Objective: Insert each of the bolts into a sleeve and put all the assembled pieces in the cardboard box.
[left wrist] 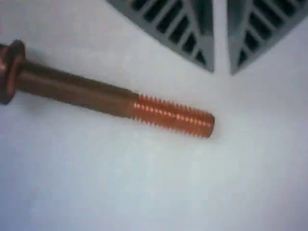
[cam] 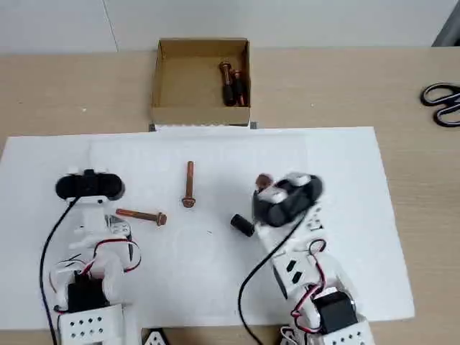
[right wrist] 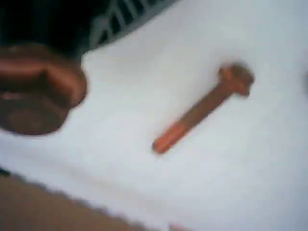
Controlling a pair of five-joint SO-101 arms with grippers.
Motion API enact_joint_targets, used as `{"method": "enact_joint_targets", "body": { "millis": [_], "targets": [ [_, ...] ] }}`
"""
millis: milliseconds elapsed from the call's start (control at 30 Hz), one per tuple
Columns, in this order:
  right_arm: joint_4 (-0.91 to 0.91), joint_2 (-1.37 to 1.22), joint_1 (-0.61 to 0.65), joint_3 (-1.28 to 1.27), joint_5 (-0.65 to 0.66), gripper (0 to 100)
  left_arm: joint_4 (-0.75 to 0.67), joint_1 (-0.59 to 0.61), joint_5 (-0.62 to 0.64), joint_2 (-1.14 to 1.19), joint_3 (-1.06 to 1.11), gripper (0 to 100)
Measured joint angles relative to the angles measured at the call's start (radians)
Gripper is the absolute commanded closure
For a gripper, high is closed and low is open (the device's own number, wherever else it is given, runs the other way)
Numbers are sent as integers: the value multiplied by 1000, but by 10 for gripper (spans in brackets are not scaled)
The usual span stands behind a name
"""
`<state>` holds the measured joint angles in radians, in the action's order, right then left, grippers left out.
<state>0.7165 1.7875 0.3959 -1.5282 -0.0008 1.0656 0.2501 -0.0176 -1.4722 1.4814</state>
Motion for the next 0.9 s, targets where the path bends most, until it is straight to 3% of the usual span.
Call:
{"method": "enact_joint_targets", "body": {
  "millis": [267,500,900],
  "targets": [
    [-46,-284,-8,247,-51,996,0,0,-6,0,40,994],
    [-106,-798,-8,649,-143,996,-2,0,-5,0,40,994],
    [-114,-1631,-8,1346,-144,995,-2,0,-6,0,40,994]
  ]
}}
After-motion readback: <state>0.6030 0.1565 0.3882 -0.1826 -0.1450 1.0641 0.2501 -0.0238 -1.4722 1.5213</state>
